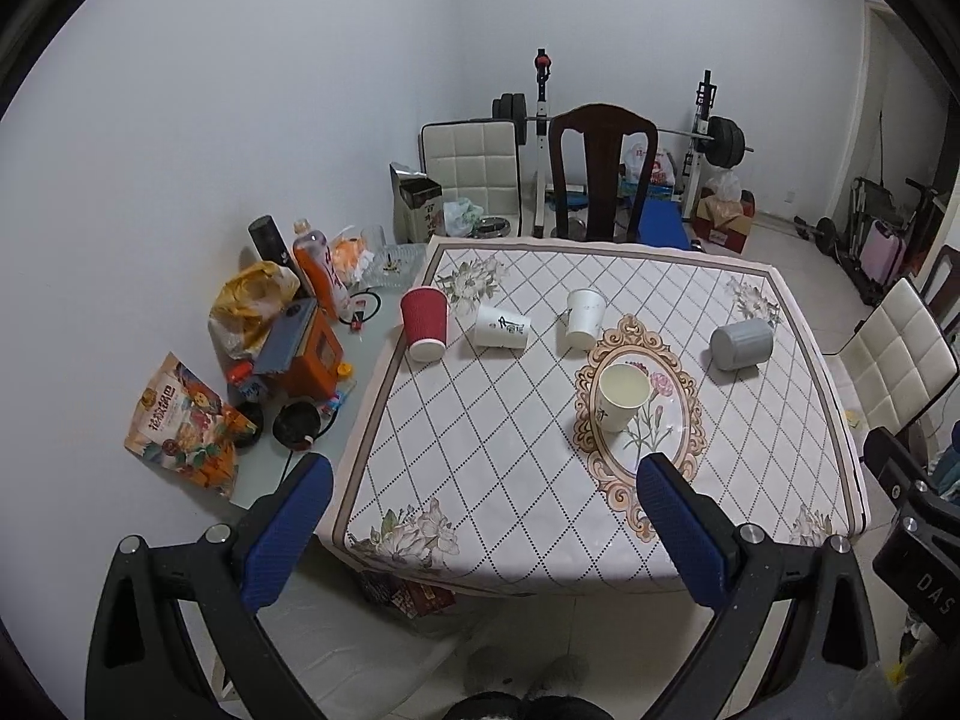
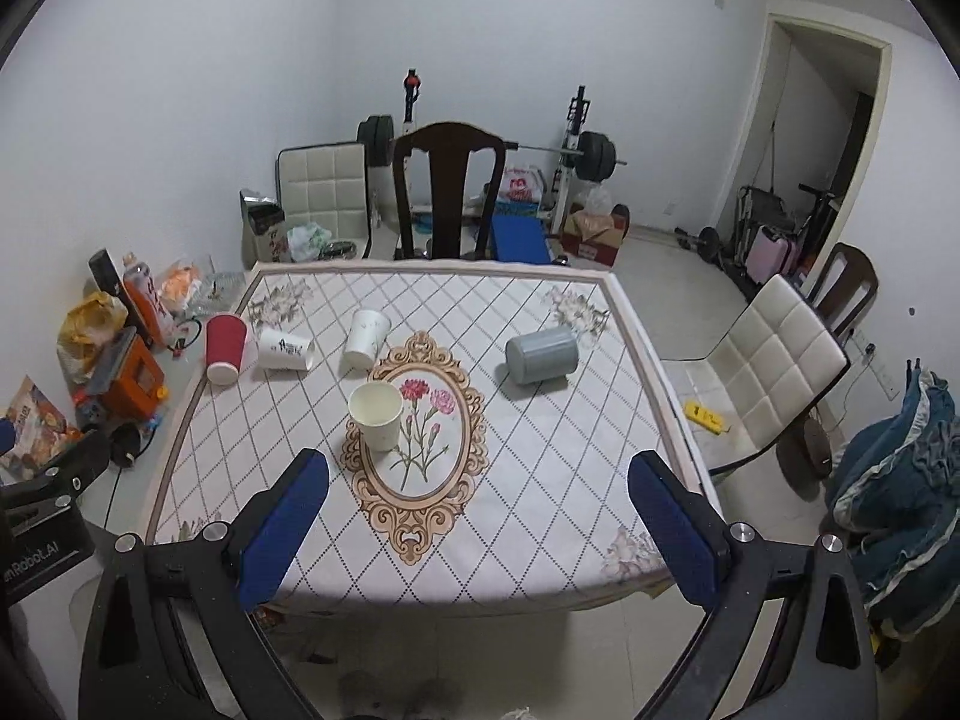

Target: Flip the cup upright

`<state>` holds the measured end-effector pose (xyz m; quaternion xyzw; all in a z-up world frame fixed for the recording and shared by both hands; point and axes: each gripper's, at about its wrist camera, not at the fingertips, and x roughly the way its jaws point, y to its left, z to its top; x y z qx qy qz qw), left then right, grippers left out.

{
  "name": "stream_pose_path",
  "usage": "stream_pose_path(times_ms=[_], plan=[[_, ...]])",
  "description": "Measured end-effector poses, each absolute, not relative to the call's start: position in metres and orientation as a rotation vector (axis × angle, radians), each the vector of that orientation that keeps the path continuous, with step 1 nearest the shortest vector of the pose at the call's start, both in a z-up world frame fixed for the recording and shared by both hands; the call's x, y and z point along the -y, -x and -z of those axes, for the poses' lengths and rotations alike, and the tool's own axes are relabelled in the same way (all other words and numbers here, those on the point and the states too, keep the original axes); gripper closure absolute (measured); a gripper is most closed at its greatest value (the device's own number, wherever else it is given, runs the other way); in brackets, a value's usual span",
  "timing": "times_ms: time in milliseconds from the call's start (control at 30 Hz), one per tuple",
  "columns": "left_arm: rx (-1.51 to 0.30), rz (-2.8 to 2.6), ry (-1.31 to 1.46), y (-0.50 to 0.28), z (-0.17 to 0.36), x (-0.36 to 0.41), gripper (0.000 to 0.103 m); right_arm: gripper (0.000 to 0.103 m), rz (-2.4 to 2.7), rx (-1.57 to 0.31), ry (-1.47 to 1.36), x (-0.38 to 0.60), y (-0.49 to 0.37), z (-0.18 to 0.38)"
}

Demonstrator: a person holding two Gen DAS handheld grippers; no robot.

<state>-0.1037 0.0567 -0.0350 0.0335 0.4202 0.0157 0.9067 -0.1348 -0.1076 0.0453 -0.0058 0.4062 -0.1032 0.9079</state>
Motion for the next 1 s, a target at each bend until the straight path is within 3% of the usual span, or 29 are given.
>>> stream_pose_path(times_ms=[1000], plan=[[-0.882,-0.004,-0.067,0.103,0.033,-0.052,0.000,0.000,0.203,-0.878,-0.017,0.107,0.131,-0.050]])
